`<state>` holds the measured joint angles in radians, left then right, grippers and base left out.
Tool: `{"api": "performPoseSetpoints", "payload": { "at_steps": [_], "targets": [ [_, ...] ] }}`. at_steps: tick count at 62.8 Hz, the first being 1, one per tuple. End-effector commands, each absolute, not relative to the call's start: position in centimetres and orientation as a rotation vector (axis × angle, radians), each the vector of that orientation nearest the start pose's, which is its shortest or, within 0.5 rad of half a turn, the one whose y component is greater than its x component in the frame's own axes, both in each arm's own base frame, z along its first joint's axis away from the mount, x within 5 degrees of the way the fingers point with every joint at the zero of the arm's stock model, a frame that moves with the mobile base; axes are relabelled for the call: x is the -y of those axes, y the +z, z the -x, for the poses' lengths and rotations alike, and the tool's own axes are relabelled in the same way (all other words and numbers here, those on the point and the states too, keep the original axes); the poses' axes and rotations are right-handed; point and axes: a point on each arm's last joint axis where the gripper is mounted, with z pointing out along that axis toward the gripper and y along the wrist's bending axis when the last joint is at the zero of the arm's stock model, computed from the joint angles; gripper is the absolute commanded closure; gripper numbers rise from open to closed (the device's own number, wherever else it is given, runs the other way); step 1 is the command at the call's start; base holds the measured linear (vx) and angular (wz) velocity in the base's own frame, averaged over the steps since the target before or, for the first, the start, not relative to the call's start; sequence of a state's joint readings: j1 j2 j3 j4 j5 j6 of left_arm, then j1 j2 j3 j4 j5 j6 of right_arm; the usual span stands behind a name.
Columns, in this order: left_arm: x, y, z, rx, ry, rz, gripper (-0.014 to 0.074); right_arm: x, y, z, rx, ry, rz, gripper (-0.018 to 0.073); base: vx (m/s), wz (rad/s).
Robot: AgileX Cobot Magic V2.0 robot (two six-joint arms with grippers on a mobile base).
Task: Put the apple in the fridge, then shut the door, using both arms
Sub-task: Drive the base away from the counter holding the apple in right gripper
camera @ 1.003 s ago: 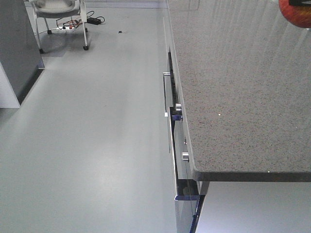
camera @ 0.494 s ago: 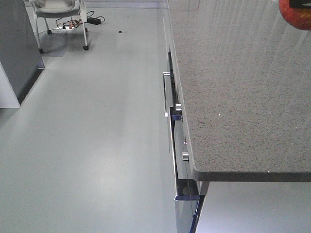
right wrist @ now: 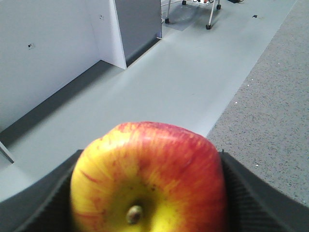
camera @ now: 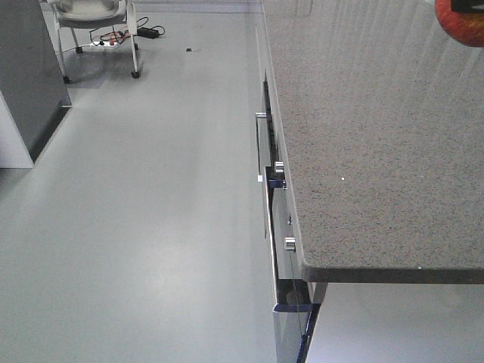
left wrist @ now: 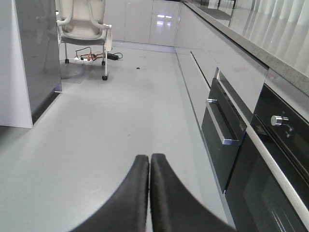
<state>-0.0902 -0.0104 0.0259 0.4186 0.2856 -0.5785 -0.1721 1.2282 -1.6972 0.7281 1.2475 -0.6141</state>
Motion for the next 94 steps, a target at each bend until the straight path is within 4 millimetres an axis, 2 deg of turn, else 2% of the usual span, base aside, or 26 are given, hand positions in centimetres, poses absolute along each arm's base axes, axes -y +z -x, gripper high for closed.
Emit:
{"api": "performPoseSetpoints", "payload": {
  "at_steps": [1,32,94],
  "targets": [
    [-0.29,17.85,-5.64,-1.712,-0.123,0.141,0.0603,-2.42,53.11,-19.93,-1.859,0.409,0.527,0.0566,-0.01,0.04],
    [-0.29,17.85,-5.64,-1.712,-0.123,0.141,0.0603,-2.43,53.08,-19.90,-1.863,0.411,0.530,0.0566,-0.02,0.23],
    [-0.29,17.85,-5.64,-1.712,-0.123,0.141,0.0603,-2.42,53.09,-19.91,-1.862,0.409,0.529,0.0566,-0.03,0.53]
  ]
}}
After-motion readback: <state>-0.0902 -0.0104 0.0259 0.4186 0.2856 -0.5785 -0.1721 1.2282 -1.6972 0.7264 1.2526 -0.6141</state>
